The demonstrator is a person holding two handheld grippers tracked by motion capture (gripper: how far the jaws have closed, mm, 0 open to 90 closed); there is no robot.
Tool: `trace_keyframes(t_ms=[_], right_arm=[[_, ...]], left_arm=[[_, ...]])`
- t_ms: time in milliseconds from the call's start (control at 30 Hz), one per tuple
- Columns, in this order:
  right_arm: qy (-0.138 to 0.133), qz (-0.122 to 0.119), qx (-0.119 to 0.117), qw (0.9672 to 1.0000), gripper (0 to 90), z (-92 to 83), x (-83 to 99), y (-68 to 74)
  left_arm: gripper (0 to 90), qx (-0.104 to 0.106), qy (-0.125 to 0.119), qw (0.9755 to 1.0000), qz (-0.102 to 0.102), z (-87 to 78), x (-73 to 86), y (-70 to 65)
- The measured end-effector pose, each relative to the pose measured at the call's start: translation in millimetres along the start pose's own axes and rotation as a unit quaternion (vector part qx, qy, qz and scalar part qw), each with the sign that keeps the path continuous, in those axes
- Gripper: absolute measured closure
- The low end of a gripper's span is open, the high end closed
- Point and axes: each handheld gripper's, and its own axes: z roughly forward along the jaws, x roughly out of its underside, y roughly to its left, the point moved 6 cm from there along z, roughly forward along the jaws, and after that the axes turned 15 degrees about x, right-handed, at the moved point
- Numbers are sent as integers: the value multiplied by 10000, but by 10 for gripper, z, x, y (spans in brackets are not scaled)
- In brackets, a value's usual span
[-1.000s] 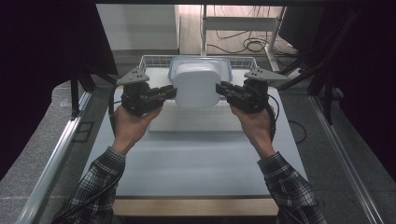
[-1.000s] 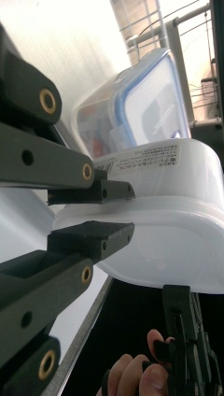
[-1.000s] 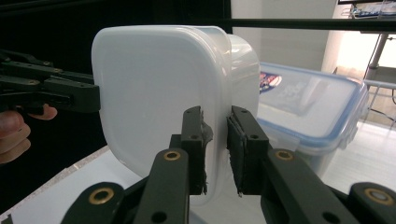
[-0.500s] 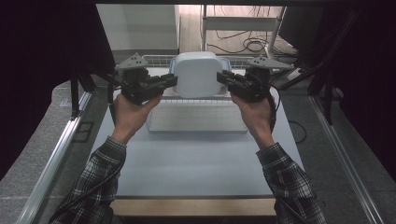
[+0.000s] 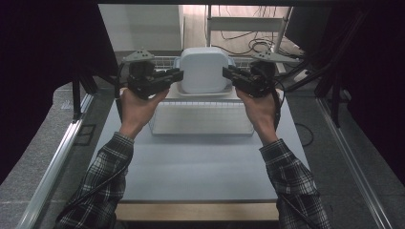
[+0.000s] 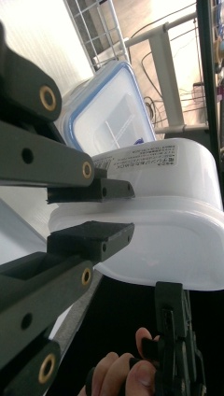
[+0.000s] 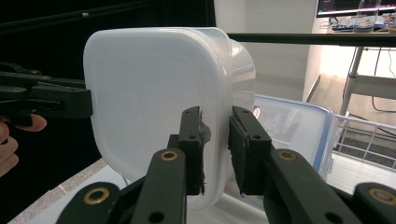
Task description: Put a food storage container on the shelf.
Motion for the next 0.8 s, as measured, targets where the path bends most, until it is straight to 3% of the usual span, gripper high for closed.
trace_keyframes(t_ms=[800], right_arm=[[-3, 128, 149, 9998, 698, 208, -151, -71]], left_arm=[[766, -77, -91, 9999, -124, 99, -176, 186]])
